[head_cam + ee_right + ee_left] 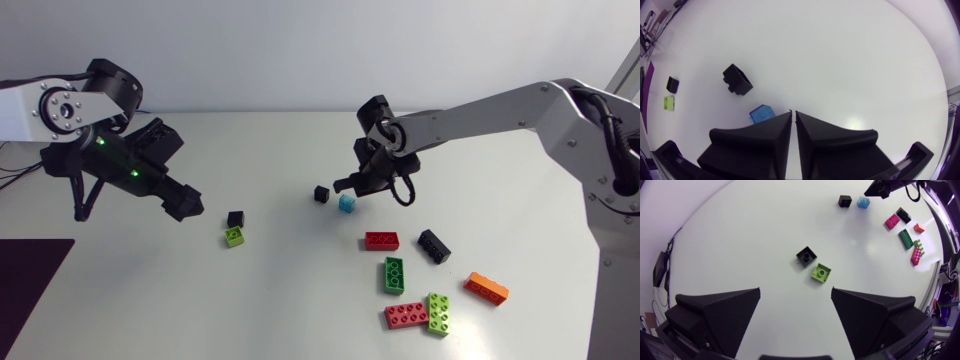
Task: Sort duplo bricks by size, large to the right and small to the left
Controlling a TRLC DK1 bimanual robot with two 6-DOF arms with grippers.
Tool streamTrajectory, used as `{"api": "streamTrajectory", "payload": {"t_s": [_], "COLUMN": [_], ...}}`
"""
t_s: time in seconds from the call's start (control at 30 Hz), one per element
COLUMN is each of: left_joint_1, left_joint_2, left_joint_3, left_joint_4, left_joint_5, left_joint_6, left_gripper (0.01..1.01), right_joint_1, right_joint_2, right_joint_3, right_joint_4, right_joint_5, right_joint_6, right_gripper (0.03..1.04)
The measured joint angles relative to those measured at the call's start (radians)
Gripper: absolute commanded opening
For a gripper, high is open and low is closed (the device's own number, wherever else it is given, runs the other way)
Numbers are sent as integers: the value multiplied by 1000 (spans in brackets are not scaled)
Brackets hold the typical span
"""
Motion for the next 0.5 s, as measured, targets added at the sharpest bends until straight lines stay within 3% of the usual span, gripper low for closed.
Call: {"api": "streamTrajectory", "payload": {"t_s": [0.5], "left_joint_1": [43], "left_joint_2": [-39], "left_joint_3": [-59], "left_joint_4": [0], "left_joint_5": [23], "left_joint_6": [26], "left_gripper": [987], "right_joint_1": [172], "right_joint_2": [26], "right_joint_3": [52], "right_joint_4": [-177], "right_joint_5": [-50], "right_joint_6": [-6], "right_gripper": [48]}}
